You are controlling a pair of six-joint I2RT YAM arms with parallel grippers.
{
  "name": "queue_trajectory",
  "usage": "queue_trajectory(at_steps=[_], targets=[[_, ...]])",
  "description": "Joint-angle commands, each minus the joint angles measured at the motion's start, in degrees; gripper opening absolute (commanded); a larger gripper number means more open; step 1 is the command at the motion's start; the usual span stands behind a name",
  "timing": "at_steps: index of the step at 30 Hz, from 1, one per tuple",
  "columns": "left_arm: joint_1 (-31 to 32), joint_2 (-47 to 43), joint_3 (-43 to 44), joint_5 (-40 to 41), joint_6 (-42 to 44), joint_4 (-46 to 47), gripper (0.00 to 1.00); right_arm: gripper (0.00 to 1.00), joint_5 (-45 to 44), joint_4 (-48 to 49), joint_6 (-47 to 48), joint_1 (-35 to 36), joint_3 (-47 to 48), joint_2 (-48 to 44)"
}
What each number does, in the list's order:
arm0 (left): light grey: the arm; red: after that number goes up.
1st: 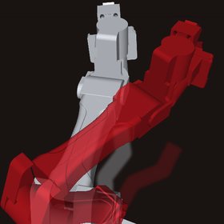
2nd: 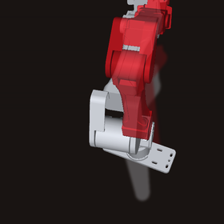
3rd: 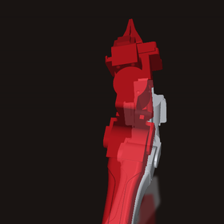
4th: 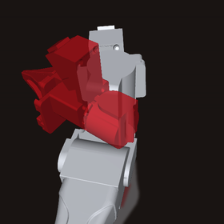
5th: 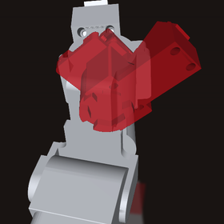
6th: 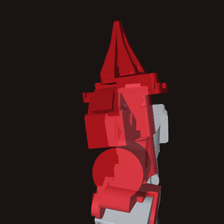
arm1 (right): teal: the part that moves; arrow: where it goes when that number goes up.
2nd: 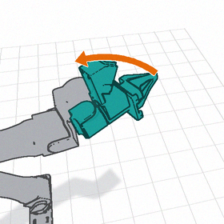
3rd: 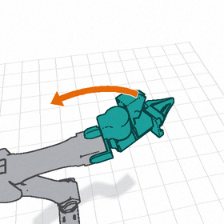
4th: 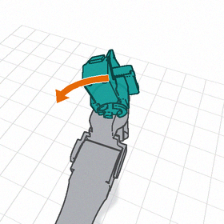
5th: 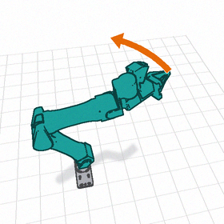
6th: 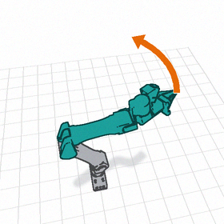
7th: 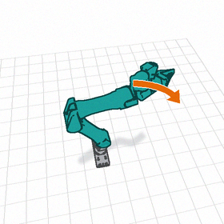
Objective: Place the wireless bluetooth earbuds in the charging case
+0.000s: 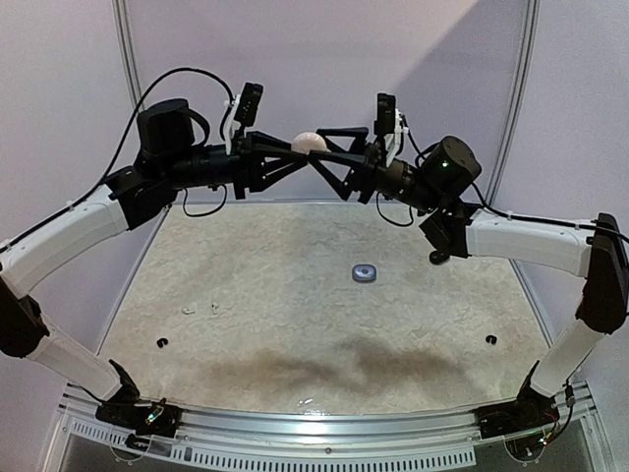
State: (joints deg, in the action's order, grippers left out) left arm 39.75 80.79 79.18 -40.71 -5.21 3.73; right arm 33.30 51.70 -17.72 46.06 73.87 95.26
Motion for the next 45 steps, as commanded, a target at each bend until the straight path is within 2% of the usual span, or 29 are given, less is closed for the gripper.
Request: queue_trajectory(at_steps=[1,4,6,9,12,20,26,33,38,45], targets=[[0.2,-2.1,3.7,7.6,22.8,-28.5,0.00,0.79,-1.2,-21.2,9.1,-0.9,-2.2,-7.2],[0.4,-2.3,5.1,12.1,38.9,-41.0,0.00,0.79,-4.0,-40.3,22.0,-0.8,1.0,-12.3],[0.7,-2.0,5.9,15.9,45.9,-46.1,0.00,0.77,-5.4,-54.1,27.9,-0.8,5.0,-13.1],[1.2,-0.6,7.8,21.2,52.2,-50.9,0.00,0.73,-8.0,-69.3,35.0,0.6,12.1,-10.6],[1.8,0.0,9.2,24.2,54.1,-51.7,0.00,0.72,-9.5,-75.7,39.0,2.5,16.5,-6.3],[2.7,-0.2,9.7,22.7,54.0,-52.0,0.00,0.73,-5.3,-65.6,38.6,4.1,16.0,-1.8],[2.9,0.0,10.1,23.0,53.4,-51.7,0.00,0.62,-1.9,-63.9,37.7,4.3,17.8,1.9],[3.0,0.3,10.3,23.0,52.9,-51.5,0.00,0.59,0.6,-60.9,35.9,5.2,18.0,4.6],[3.1,0.4,10.3,23.0,52.8,-51.3,0.00,0.41,0.0,-57.7,34.2,5.7,18.2,6.1],[3.1,0.2,10.0,23.0,52.4,-51.3,0.00,0.22,-1.9,-57.6,33.7,5.7,18.1,6.3]])
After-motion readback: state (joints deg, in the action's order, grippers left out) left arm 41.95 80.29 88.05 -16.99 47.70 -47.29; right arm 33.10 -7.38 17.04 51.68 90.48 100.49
